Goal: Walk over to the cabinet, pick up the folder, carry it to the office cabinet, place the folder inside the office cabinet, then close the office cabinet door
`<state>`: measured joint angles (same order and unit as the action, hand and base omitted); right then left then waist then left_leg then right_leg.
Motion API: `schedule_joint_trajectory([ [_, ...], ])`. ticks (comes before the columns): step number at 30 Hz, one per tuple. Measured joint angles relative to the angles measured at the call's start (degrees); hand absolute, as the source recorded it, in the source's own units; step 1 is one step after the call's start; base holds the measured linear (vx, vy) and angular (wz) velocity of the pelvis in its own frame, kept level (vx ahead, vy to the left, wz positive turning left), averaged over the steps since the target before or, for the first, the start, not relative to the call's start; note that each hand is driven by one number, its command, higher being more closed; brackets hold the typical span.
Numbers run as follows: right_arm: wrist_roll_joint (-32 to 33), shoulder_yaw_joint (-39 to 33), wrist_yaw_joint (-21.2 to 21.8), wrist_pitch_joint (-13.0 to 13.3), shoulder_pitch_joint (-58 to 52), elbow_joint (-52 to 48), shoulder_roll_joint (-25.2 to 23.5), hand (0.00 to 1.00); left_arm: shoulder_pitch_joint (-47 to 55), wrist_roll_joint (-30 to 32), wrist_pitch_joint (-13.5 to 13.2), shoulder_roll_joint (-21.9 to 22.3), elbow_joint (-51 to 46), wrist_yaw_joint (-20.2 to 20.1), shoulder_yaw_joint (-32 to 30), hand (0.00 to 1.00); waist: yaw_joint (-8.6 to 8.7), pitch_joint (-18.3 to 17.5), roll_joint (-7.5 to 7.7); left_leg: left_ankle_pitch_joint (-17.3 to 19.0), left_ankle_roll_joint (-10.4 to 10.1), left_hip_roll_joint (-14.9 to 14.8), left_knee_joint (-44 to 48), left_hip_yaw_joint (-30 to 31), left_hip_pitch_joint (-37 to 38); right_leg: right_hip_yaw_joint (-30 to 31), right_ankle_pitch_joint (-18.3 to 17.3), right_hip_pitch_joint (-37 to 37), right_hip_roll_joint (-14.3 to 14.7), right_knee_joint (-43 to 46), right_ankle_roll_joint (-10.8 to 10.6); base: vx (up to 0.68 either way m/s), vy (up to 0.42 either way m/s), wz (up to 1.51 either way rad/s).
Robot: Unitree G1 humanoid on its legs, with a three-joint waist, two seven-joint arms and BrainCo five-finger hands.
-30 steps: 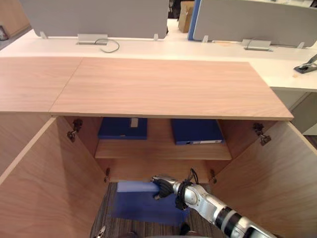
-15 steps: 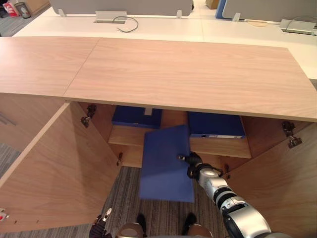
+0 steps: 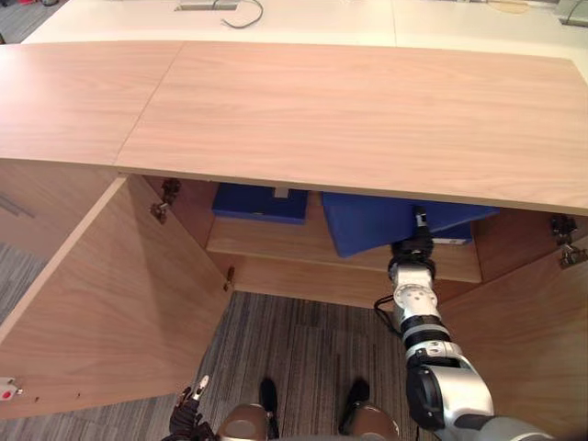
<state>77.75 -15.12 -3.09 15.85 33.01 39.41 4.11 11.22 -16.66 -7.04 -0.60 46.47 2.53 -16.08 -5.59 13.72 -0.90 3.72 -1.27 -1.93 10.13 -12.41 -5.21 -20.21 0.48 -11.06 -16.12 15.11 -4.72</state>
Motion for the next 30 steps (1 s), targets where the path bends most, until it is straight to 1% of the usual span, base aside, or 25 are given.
schedule_joint_trajectory([
  [1, 0.6, -0.8, -0.4, 1.0, 0.1, -2.0, -0.1, 1.0, -0.5, -0.4, 0.0, 0.4, -0.2, 0.4, 0.0, 0.0, 0.07, 1.6, -1.04, 2.2, 0.2, -1.0, 5.3, 0.0, -2.1, -0.1, -0.4, -0.2, 0.2, 1.3, 0.3, -0.08, -0.005, 0.03],
  [2, 1.6, -1.5, -0.9, 2.3, 0.3, -5.1, 0.1, 1.0, -1.0, -0.9, 0.0, 1.1, -0.9, 0.5, 0.1, 0.0, 0.18, 3.5, -2.63, 5.2, 0.4, -2.5, 12.5, 0.3, -6.0, -0.1, -1.9, -2.1, 0.1, 4.7, 0.5, -0.11, 0.017, 0.04],
  [3, 2.2, -1.7, -1.8, 4.0, 1.6, -7.7, 0.4, 1.0, -1.0, -1.1, 0.0, 1.6, -2.3, 1.0, 0.4, 0.0, 0.58, 5.3, -4.13, 7.9, 0.8, -3.8, 19.3, 0.8, -10.2, 0.0, -3.8, -5.3, -0.1, 9.7, 0.8, -0.16, 0.026, 0.06],
  [4, 2.3, -2.4, -2.3, 5.1, 3.4, -9.6, 0.5, 1.0, -1.0, -1.2, 0.0, 1.6, -3.4, 1.2, 0.6, 0.0, 1.02, 6.9, -4.99, 9.7, 1.1, -4.6, 23.8, 1.1, -13.2, 0.2, -5.4, -8.1, -0.5, 13.9, 1.2, -0.15, 0.022, 0.09],
  [6, 2.4, -4.3, -3.9, 7.3, 7.7, -12.9, 2.0, 1.0, -1.0, -1.6, 0.0, 1.4, -5.4, 1.2, 0.7, 0.0, 1.6, 10.0, -5.82, 13.7, 1.5, -5.0, 32.6, 2.6, -19.5, 1.2, -9.3, -14.4, -2.4, 23.8, 1.5, -0.16, 0.0, 0.13],
  [7, 2.4, -4.6, -4.4, 7.8, 8.6, -13.8, 2.7, 1.0, -1.0, -2.0, 0.0, 1.3, -5.6, 1.2, 0.7, 0.0, 1.59, 10.7, -5.89, 14.7, 1.5, -5.0, 35.1, 2.9, -21.2, 1.8, -10.4, -16.3, -3.1, 26.3, 1.5, -0.24, 0.01, 0.16],
  [9, 2.4, -4.5, -6.1, 9.1, 11.0, -17.7, 5.4, 1.0, -0.8, -2.3, 0.7, 0.0, -5.2, 1.2, 0.7, 0.0, 1.5, 11.6, -6.15, 18.9, 1.7, -5.0, 45.1, 3.9, -28.9, 4.3, -14.6, -24.4, -5.4, 36.8, 1.4, -0.21, 0.028, 0.13],
  [10, 2.4, -4.5, -6.4, 9.3, 11.7, -18.5, 6.0, 1.0, -0.9, -2.8, 0.9, -0.4, -5.2, 1.2, 0.7, 0.0, 1.5, 12.1, -6.17, 19.7, 1.8, -5.0, 47.3, 4.0, -30.3, 5.0, -15.3, -26.1, -5.8, 39.1, 1.4, -0.15, 0.034, 0.07],
  [11, 2.4, -4.5, -6.8, 9.7, 12.9, -20.0, 7.1, 1.0, -0.9, -3.5, 1.1, -0.9, -5.2, 1.2, 0.5, 0.0, 1.47, 12.5, -6.2, 21.1, 2.0, -4.9, 51.0, 4.0, -33.4, 6.4, -16.6, -29.6, -6.6, 42.9, 1.4, -0.11, 0.03, 0.04],
  [12, 2.3, -4.5, -7.3, 10.4, 13.8, -21.3, 7.9, 1.0, -0.9, -3.5, 1.2, -1.2, -5.2, 1.6, 0.1, 0.0, 1.49, 12.5, -6.25, 21.7, 2.5, -4.8, 53.9, 3.9, -36.1, 7.7, -17.4, -32.8, -7.4, 46.1, 1.4, -0.13, 0.039, 0.04],
  [13, 2.3, -4.6, -7.6, 10.8, 14.3, -21.9, 8.2, 1.0, -1.0, -3.4, 1.2, -1.3, -5.2, 1.7, -0.1, 0.0, 1.49, 12.5, -6.24, 22.1, 2.7, -4.7, 55.0, 3.7, -37.1, 8.1, -17.7, -34.1, -7.8, 47.4, 1.4, -0.07, 0.05, 0.03],
  [14, 2.3, -5.0, -8.1, 11.1, 15.8, -22.0, 8.7, 1.0, -1.0, -3.5, 1.3, -1.3, -5.2, 2.0, -1.0, 0.0, 1.58, 12.8, -6.37, 22.6, 2.7, -4.5, 56.9, 3.4, -38.7, 9.4, -18.2, -36.3, -8.2, 49.4, 1.3, -0.06, 0.056, 0.0],
  [17, 2.3, -5.6, -9.4, 12.2, 18.3, -22.2, 9.3, 1.0, -1.0, -3.5, 1.6, -1.2, -5.2, 2.5, -3.0, 0.0, 1.51, 13.0, -6.44, 23.3, 2.9, -4.2, 59.1, 2.9, -41.1, 11.1, -18.9, -39.8, -8.9, 52.3, 1.3, -0.04, 0.053, 0.02],
  [18, 2.3, -5.9, -10.3, 13.1, 19.3, -22.6, 9.4, 1.0, -1.0, -3.4, 1.8, -1.3, -5.2, 2.9, -3.8, 0.0, 1.54, 13.0, -6.48, 23.4, 2.9, -4.0, 60.0, 2.8, -42.2, 11.7, -19.3, -41.2, -9.3, 53.6, 1.4, -0.02, 0.015, 0.08],
  [20, 2.7, -6.2, -11.1, 13.5, 20.6, -22.7, 9.8, 1.0, -1.0, -3.4, 2.1, -1.2, -5.1, 3.3, -4.3, 0.0, 1.5, 13.1, -6.46, 23.4, 2.9, -3.8, 60.5, 2.5, -43.1, 12.5, -19.7, -42.8, -9.6, 54.7, 1.5, -0.01, -0.001, 0.03],
  [24, 3.4, -6.2, -13.4, 13.5, 22.5, -22.7, 11.8, 1.0, -0.9, -3.1, 2.4, -0.3, -5.0, 4.0, -4.7, 0.0, 1.54, 13.1, -6.54, 23.3, 2.7, -3.7, 60.4, 2.3, -43.9, 12.8, -20.0, -44.1, -9.7, 55.2, 1.7, 0.0, 0.0, 0.0],
  [28, 3.3, -6.2, -14.1, 13.2, 24.1, -22.1, 13.9, 1.0, -0.9, -2.9, 2.5, 0.5, -3.7, 4.0, -4.7, 0.0, 1.63, 13.1, -6.55, 23.1, 2.5, -3.6, 59.9, 2.6, -44.5, 12.5, -20.2, -44.6, -9.8, 55.0, 1.8, 0.03, -0.017, 0.05],
  [30, 4.4, -6.3, -14.6, 13.1, 27.2, -19.8, 15.2, 1.0, -0.9, -1.7, 2.9, 0.6, -2.9, 4.0, -4.7, 0.0, 1.73, 13.1, -6.56, 22.8, 2.3, -3.2, 59.4, 2.6, -45.4, 12.5, -20.2, -45.6, -10.1, 55.0, 1.8, 0.05, -0.025, 0.1],
])
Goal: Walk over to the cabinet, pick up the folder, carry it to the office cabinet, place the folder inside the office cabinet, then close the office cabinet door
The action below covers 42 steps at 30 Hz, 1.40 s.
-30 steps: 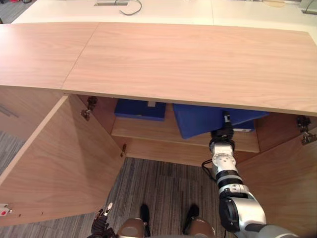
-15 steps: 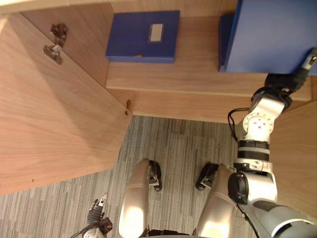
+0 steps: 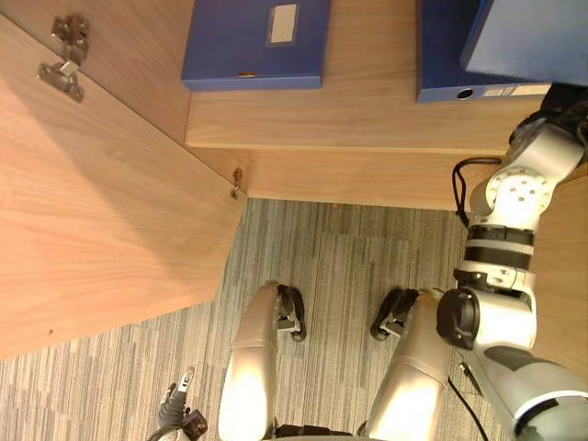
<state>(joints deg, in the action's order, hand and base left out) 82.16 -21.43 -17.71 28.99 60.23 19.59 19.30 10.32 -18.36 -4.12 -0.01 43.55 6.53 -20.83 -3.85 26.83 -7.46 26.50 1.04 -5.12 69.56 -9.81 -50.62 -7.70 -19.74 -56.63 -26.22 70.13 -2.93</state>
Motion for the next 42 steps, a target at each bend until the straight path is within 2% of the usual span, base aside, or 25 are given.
schedule_joint_trajectory([
  [15, 2.3, -2.1, -3.0, -0.1, 7.0, 8.1, 3.1, 1.0, -0.1, 2.0, 0.2, 1.0, 3.3, 1.5, -1.0, 0.0, 0.61, 0.0, -0.35, -3.1, -0.5, 2.9, -4.3, 1.8, -0.1, -1.7, -0.1, 1.1, -2.1, -1.8, -0.1, 0.03, -0.041, 0.12],
  [16, 2.4, -2.0, -3.0, -0.5, 8.3, 10.0, 3.3, 0.0, -0.1, 2.1, 0.2, 1.0, 3.6, 1.8, -1.0, 0.0, 0.85, 0.0, -0.37, -3.2, -0.5, 2.9, -4.5, 1.8, -0.1, -1.7, -0.1, 1.1, -2.1, -1.9, -0.1, 0.03, -0.035, 0.02],
  [25, 2.4, -0.5, -3.1, -4.3, 9.0, 16.9, 5.3, 0.0, -0.2, 2.1, 0.2, 1.1, 3.6, 1.9, -0.9, 0.0, 1.67, -0.1, -0.47, -3.5, -0.8, 2.8, -6.1, 1.5, 0.8, -1.7, 0.0, 1.6, -1.8, -3.1, 0.0, 0.04, -0.033, -0.02],
  [33, 2.0, 7.7, -3.1, -9.1, 9.9, 21.1, 6.3, 0.0, -0.3, 0.4, 0.3, 1.2, 3.6, 1.9, -0.9, 0.0, 2.85, -0.1, -0.49, -3.7, -1.1, 1.8, -7.8, 1.0, 2.3, -1.9, 0.4, 2.4, -0.2, -4.9, 0.5, 0.05, -0.031, -0.08],
  [37, 1.8, 7.8, -3.1, -9.4, 9.9, 22.3, 6.3, 0.0, -0.3, -0.1, 0.3, 1.5, 4.2, 2.0, -0.9, 0.0, 2.89, 0.1, -0.78, -3.9, -1.2, 1.5, -9.0, 0.9, 3.7, -2.4, 0.9, 4.1, 0.3, -6.4, 0.3, 0.03, -0.011, -0.06],
  [41, -1.2, 7.6, -3.2, -10.2, 9.8, 23.2, 6.1, 0.0, -0.3, -0.2, 0.5, 1.6, 4.5, 2.0, -0.9, 0.0, 3.05, 0.1, -0.98, -4.0, -1.1, 1.0, -9.5, 0.6, 3.8, -2.5, 1.8, 4.3, 1.1, -7.7, 0.3, 0.03, 0.008, -0.08],
  [42, -3.0, 7.6, -3.3, -11.1, 9.8, 23.9, 6.0, 0.0, -0.3, -0.3, 0.6, 1.6, 4.5, 2.0, -0.9, 0.0, 3.24, 0.1, -0.98, -4.0, -1.1, 1.0, -9.6, 0.5, 3.9, -2.5, 1.8, 4.3, 1.1, -7.8, 0.2, 0.03, 0.004, -0.03],
])
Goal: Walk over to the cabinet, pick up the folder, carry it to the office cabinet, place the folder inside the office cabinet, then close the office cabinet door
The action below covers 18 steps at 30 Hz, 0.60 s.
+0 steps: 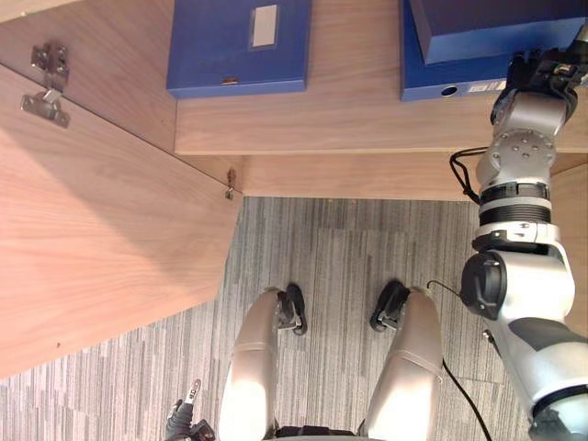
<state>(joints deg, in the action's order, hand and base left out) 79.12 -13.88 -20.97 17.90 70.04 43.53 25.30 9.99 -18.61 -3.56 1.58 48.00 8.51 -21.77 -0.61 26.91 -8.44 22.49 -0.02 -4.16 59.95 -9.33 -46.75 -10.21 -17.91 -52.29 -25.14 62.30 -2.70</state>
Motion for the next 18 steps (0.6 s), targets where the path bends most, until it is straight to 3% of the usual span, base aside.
schedule_joint_trajectory([
  [4, -7.3, 0.3, 0.0, -4.3, -0.9, 2.5, -0.1, 0.0, -0.4, -0.2, 0.0, 0.0, 0.7, 0.0, 0.1, 0.0, 0.17, 0.0, -0.05, -0.1, -0.1, -0.2, -0.9, -0.2, 1.2, 0.0, 0.2, 0.9, 0.3, -0.8, 0.0, 0.03, -0.004, -0.06],
  [9, -22.1, 2.7, 0.6, -12.3, -2.4, 8.5, 0.1, 0.0, -0.4, -0.2, -0.3, 0.0, 1.0, 0.0, 0.1, 0.0, 0.43, 0.0, -0.11, -0.5, 0.2, -1.2, -2.9, -0.9, 2.1, -0.3, 1.8, 1.9, 1.7, -3.9, 0.3, 0.04, 0.02, -0.12],
  [14, -28.8, 5.0, 2.3, -16.6, -2.6, 13.9, 2.3, 0.0, -0.4, -0.2, -0.4, -0.1, 1.0, -0.1, 0.1, 0.0, 0.43, 0.0, -0.1, -0.6, 0.4, -1.0, -4.4, -1.2, 3.9, -0.6, 2.5, 4.0, 2.0, -6.0, 0.1, 0.05, 0.055, -0.03],
  [18, -33.4, 7.1, 4.9, -18.4, -2.6, 16.4, 5.5, 0.0, -0.4, -0.2, -0.5, -0.3, 1.0, -0.3, 0.1, 0.0, 0.46, -0.1, -0.09, -0.8, 0.8, -0.7, -4.9, -1.3, 4.0, -0.7, 2.9, 4.4, 1.9, -6.7, 0.0, 0.02, 0.05, 0.02],
])
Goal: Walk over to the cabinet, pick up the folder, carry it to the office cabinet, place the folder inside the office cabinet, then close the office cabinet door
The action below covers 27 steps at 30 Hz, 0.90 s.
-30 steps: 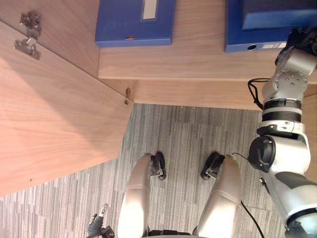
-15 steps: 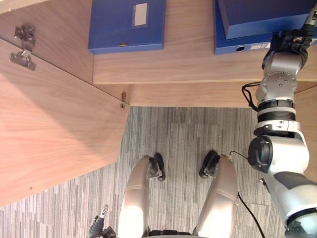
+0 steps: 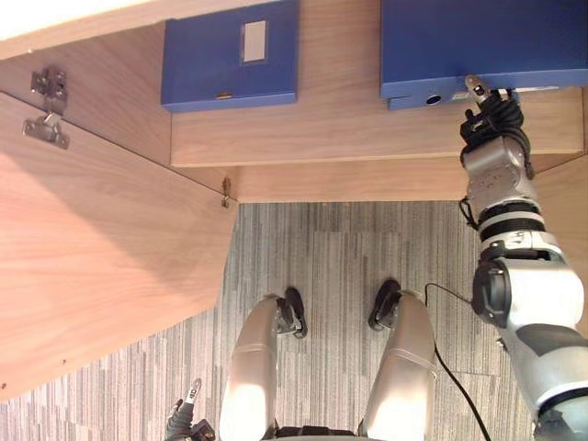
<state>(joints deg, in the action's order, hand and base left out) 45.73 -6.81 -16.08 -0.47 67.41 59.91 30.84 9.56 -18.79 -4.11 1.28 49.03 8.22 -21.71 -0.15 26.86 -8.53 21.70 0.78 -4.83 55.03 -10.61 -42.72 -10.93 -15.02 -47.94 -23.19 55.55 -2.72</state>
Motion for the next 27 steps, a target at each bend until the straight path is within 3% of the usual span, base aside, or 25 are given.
schedule_joint_trajectory([
  [11, -2.4, 4.7, 3.5, -1.2, -0.7, 5.3, 2.8, 0.0, 0.1, 0.0, -0.3, -1.0, 0.0, -1.7, 0.0, 0.0, 0.27, 0.0, 0.06, -0.1, 0.3, 0.0, -0.9, -0.5, 1.2, 0.0, 0.5, 1.0, 0.1, -1.1, -0.2, 0.01, 0.028, -0.02],
  [16, -13.1, 8.8, 6.3, -3.0, -0.7, 5.5, 4.8, 0.0, 0.2, 0.0, -0.4, -1.8, -0.1, -2.4, 0.0, 0.0, 0.31, 0.0, 0.11, -0.1, 0.3, 0.0, -0.9, -0.5, 1.2, 0.0, 0.5, 1.1, 0.1, -1.2, -0.2, 0.0, 0.012, 0.0],
  [21, -30.8, 10.9, 9.8, -4.5, -5.1, -3.0, 5.9, 0.0, 0.7, 0.0, -0.8, -1.8, -0.2, -3.1, 0.0, 0.0, 0.6, 0.5, 1.06, -0.1, 0.3, -0.1, -0.9, -0.5, 1.1, 0.0, 0.6, 1.1, 0.1, -1.2, -0.2, 0.0, 0.006, 0.0],
  [27, -35.6, 10.9, 10.8, -4.3, -7.3, -11.1, 7.4, 0.0, 2.0, 0.0, -1.1, -2.3, -0.3, -3.6, 0.0, 0.0, 0.84, 1.0, 2.02, -0.1, 0.4, -0.2, -0.9, -0.5, 1.1, -0.1, 0.6, 1.0, 0.1, -1.3, -0.2, 0.0, 0.0, 0.0],
])
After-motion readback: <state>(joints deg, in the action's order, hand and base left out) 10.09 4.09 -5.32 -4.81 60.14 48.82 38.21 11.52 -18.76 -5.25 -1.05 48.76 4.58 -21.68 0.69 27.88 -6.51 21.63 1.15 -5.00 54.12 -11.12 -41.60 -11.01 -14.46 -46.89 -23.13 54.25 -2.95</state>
